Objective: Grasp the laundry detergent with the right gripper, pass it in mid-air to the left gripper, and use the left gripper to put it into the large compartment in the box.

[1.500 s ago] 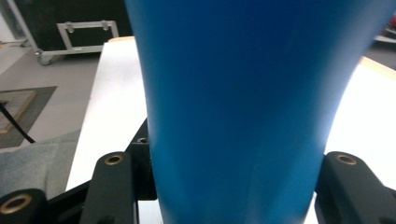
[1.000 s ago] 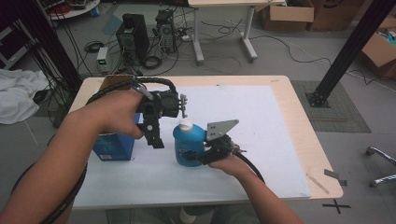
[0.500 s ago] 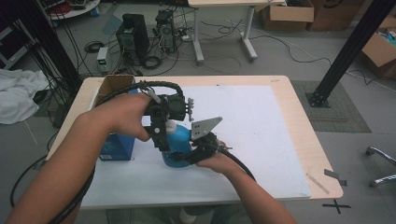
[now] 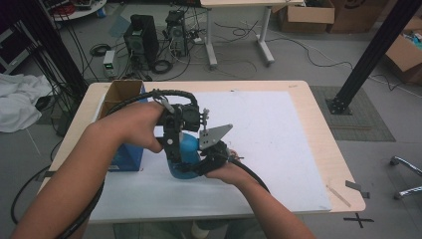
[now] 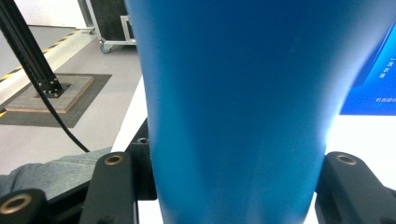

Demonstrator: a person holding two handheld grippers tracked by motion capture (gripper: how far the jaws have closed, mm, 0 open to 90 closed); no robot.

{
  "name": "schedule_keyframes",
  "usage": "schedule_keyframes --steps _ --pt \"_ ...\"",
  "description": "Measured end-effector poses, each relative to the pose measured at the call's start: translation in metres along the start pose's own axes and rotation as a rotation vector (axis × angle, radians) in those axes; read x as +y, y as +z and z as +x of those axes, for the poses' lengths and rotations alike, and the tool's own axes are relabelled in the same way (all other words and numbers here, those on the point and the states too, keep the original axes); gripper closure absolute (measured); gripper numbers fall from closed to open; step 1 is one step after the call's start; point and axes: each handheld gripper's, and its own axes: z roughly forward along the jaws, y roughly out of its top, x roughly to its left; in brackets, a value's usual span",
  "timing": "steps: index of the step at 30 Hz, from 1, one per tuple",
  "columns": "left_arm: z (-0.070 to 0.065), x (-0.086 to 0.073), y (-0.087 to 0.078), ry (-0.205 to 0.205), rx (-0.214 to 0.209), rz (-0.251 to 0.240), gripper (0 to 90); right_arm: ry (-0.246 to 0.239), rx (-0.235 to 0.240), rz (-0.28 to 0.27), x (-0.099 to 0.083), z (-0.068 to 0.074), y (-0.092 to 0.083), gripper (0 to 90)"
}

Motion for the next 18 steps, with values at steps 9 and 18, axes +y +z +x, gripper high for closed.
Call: schedule_keyframes --steps 9,18 --pt "-0.0011 0.0019 0.0039 0.01 0.011 0.022 0.4 -0.019 0.003 -0.008 0.0065 0.0 0.0031 43.8" --pt "-0.0013 0.0022 0.0062 0.027 -0.002 0.024 10.2 -0.015 -0.004 -0.015 0.0068 -0.0005 0.0016 43.8"
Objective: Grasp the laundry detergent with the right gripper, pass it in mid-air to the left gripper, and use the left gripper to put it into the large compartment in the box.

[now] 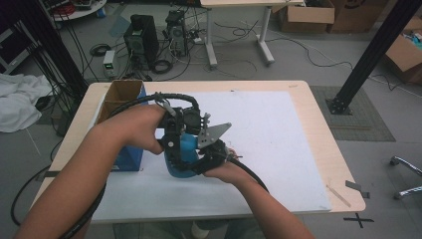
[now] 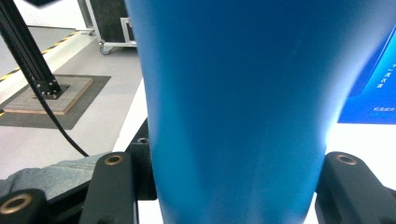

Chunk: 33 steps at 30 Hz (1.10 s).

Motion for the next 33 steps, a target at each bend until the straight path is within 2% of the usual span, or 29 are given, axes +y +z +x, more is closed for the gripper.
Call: schedule_keyframes --steps 5,10,13,23,25,33 --pt "0.0001 0.0 -0.0002 0.011 -0.002 -0.007 15.4 -0.007 -0.003 -0.004 -0.0004 -0.0011 0.0005 43.8" --pt "0.0003 -0.001 0.0013 0.003 0.007 -0.002 16.1 -0.009 -0.003 -0.002 -0.0006 -0.0013 0.0013 43.8" --pt "0.0005 -0.002 0.0024 0.0 0.009 0.002 19.2 0.002 -0.004 0.0 -0.0006 -0.0016 0.0003 43.9" --pt "-0.0011 -0.0009 0.0019 0.005 0.028 -0.001 25.2 -0.008 -0.004 0.0 -0.0002 -0.0022 0.001 43.9" --pt "-0.0015 -0.0005 0.0013 0.004 0.029 0.006 27.3 0.019 0.001 0.016 -0.0005 -0.0006 0.0006 43.9" --pt "-0.0027 -0.0013 0.0012 0.01 0.054 0.013 32.8 0.002 -0.006 0.005 0.0001 -0.0019 0.0006 43.9"
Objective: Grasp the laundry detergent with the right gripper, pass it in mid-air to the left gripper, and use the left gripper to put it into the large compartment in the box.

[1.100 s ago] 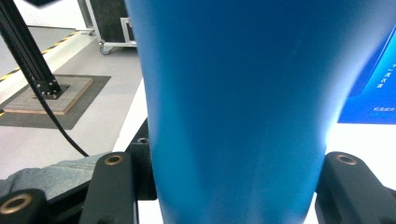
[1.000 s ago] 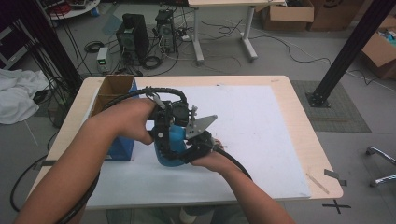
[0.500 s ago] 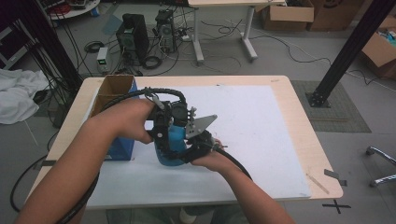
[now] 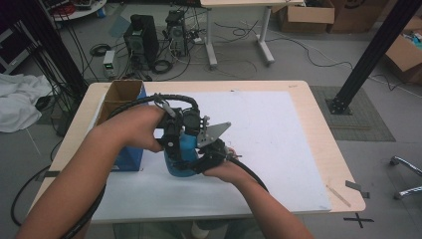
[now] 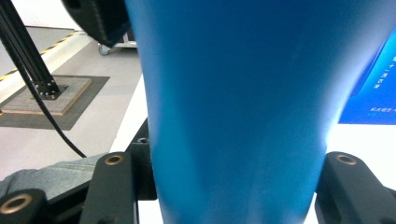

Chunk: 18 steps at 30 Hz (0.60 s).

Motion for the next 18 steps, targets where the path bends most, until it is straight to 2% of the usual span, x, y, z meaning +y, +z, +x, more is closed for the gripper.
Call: schedule_keyframes --steps 18 --pt "-0.0016 0.0015 -0.0015 -0.003 0.02 0.008 37.2 0.001 0.001 -0.003 0.0008 0.0019 0.0002 44.0"
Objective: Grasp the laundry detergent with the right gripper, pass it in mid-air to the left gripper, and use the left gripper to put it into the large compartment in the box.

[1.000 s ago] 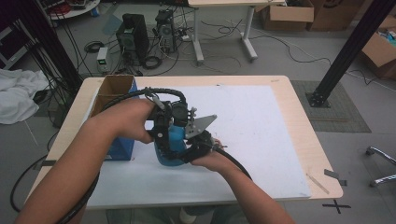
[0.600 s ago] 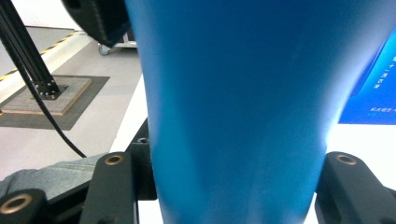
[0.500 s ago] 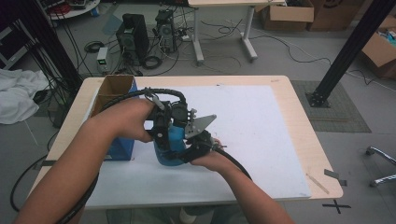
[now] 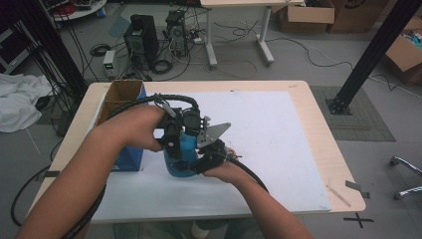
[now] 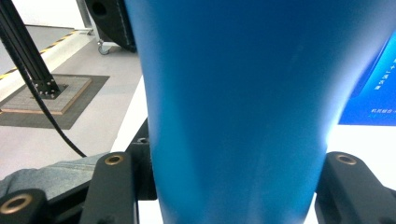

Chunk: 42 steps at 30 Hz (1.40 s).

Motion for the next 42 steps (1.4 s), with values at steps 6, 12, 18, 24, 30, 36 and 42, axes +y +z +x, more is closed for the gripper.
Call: schedule_keyframes --steps 6,12,18,24,30,36,42 --pt "-0.001 0.001 0.0 0.012 0.016 0.008 37.7 -0.004 -0.003 -0.001 0.0 -0.001 0.0 44.1" --pt "-0.001 0.001 0.001 0.011 0.015 -0.001 38.0 0.001 0.002 0.0 -0.001 0.0 0.0 44.1" --pt "-0.001 0.002 0.0 0.003 0.026 0.001 38.3 -0.007 -0.006 -0.002 -0.002 -0.001 -0.002 43.8" --pt "-0.001 0.006 -0.002 0.001 0.036 0.022 38.5 0.002 -0.024 -0.017 -0.002 0.0 -0.004 42.9" --pt "-0.001 0.007 -0.003 -0.002 0.035 0.02 38.5 0.013 -0.026 -0.038 -0.005 0.001 -0.007 42.5" --pt "-0.001 0.008 -0.005 -0.006 0.032 0.014 38.5 0.024 -0.023 -0.051 -0.006 0.0 -0.009 42.0" --pt "0.0 0.008 -0.006 -0.013 0.039 0.029 38.4 0.058 -0.023 -0.068 -0.006 0.001 -0.011 36.4"
